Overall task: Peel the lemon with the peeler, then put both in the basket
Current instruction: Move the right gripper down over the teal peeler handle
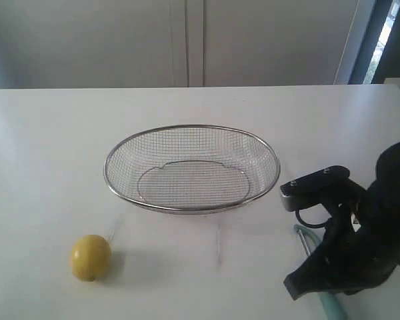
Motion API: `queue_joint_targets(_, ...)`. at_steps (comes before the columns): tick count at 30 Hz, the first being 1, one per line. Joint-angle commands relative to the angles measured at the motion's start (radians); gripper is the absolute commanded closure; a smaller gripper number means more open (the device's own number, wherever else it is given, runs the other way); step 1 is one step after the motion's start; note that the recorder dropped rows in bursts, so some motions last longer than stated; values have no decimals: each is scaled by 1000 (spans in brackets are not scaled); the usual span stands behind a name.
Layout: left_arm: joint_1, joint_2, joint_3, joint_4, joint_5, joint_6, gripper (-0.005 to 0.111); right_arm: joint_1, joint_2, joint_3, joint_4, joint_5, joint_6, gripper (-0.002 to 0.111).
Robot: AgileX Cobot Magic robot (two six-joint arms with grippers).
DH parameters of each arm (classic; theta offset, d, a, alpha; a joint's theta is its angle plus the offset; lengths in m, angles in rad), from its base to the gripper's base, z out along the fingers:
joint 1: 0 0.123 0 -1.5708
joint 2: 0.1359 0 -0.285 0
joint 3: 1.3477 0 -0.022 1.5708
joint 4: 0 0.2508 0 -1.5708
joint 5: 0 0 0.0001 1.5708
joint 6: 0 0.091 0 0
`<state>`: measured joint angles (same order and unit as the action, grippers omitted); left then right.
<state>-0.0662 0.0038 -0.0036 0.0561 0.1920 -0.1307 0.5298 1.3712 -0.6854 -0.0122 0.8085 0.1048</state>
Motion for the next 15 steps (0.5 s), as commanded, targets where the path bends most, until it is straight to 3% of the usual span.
queue_joint_targets(1,6,-4,4,5,-4,-1,107,6,20,-2,-35,-60,11,108)
queue_joint_targets(6,6,-4,4,5,-4,-1,107,6,20,-2,-37,-90,12,104)
queue_joint_targets(15,6,-4,4,5,-4,-1,107,6,20,0,-41,-91,50,59)
